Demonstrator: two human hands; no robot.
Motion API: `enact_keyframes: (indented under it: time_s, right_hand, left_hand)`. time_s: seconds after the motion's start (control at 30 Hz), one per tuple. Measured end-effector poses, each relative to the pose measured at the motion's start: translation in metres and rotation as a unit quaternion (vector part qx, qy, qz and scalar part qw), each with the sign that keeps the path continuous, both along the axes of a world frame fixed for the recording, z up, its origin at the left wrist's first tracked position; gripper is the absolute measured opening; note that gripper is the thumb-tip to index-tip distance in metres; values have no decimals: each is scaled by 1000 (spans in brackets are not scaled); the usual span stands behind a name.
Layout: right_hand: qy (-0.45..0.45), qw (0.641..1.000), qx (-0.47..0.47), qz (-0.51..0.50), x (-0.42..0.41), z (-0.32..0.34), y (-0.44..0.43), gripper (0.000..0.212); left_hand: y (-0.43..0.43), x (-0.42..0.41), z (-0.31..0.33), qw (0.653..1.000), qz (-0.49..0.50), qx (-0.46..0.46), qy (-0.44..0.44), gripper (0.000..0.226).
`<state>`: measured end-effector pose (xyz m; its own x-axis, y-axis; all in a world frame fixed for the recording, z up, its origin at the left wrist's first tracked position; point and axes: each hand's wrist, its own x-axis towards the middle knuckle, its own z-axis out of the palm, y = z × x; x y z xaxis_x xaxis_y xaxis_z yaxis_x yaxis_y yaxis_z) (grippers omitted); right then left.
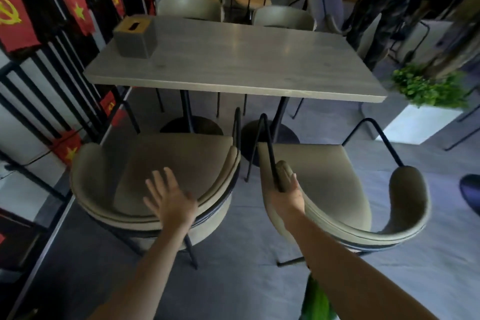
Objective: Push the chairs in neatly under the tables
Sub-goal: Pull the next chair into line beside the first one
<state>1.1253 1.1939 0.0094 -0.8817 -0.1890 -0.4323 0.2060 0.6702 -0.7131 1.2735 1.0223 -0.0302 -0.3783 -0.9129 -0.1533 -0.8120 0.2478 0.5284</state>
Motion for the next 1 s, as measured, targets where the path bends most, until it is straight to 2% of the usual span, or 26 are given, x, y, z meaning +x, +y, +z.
enact_keyframes:
  time_s: [0.1, 0.17, 0.33, 0.47, 0.57, 0.73, 0.87, 1.0]
  right_hand:
    - [-5, 999, 26, -17, -35, 6, 45, 76]
    - [3, 999, 42, -8, -63, 0, 80, 82]
    - [26, 985, 169, -17, -129, -14, 181, 77]
    - [46, 970, 228, -73, -175, -26, 247, 87]
    - [16, 974, 176, -140, -199, -32, 271, 90]
    - [-51, 975, 42, -213, -221, -41, 276, 84]
    - [-60, 966, 32, -250, -231, -45, 269, 74]
    - [-54, 967, 36, -246, -230, -44, 260, 73]
  left_hand:
    - [77, -58, 3, 994, -95, 24, 49, 74]
    - [123, -94, 1, 988, -125, 59, 75, 75]
    - [209, -165, -11, 970, -92, 185, 132, 89]
    - [254, -200, -14, 944, 7, 269, 192, 108]
    - [264, -211, -18, 950, 66, 248, 178, 106]
    - [269, -221, -18, 953, 128, 207, 180, 82]
    - [265, -226, -21, 951, 141, 207, 182, 83]
    - [257, -227, -20, 950, 140, 210, 184, 82]
